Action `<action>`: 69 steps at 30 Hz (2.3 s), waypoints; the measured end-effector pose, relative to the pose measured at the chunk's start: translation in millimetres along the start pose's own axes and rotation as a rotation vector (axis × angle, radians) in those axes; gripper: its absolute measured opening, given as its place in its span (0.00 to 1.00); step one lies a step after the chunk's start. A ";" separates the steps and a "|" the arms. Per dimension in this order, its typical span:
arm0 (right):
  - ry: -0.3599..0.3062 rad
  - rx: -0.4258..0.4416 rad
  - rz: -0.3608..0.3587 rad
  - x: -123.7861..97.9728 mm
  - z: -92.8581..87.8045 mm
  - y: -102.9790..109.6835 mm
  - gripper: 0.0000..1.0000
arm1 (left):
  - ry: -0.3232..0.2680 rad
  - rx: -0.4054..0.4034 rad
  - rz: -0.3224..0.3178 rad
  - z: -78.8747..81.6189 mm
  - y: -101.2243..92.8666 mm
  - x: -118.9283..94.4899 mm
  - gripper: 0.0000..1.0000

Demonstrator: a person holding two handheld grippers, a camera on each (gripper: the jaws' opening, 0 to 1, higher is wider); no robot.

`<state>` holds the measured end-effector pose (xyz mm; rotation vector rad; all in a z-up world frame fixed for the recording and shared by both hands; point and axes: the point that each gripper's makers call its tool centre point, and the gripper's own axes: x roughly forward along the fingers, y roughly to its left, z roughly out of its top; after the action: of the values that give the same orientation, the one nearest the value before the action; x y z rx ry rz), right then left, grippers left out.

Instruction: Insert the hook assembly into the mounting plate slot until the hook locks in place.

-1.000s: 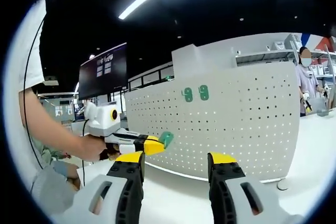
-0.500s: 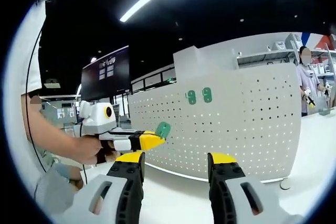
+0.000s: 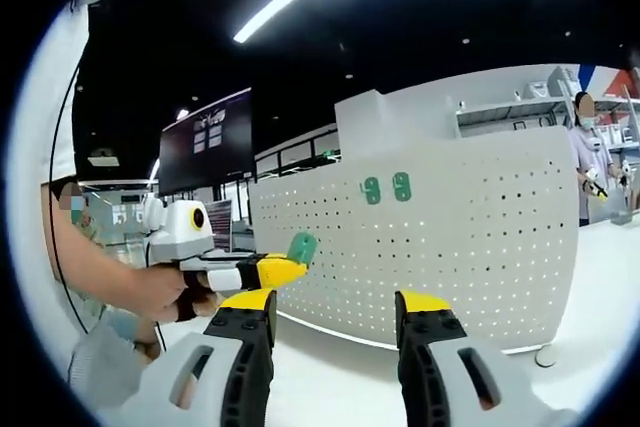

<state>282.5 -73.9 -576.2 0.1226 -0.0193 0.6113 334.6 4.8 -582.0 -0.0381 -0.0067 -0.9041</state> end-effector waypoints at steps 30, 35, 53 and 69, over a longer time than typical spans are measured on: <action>-0.065 0.233 0.051 15.0 5.7 10.1 0.33 | 0.003 -0.001 -0.016 3.5 -15.7 6.5 0.02; -0.071 0.245 0.054 22.7 6.7 10.8 0.31 | 0.004 -0.005 -0.020 3.0 -18.7 6.7 0.02; -0.083 0.248 0.074 50.1 11.3 15.9 0.22 | -0.003 -0.003 -0.028 6.5 -22.6 8.6 0.02; -0.084 0.231 0.095 61.2 10.5 22.5 0.10 | -0.008 -0.004 -0.025 8.2 -22.4 7.1 0.02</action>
<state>319.9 -22.0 -560.0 0.3727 -0.0360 0.7015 321.4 -14.3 -573.0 -0.0456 -0.0131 -0.9285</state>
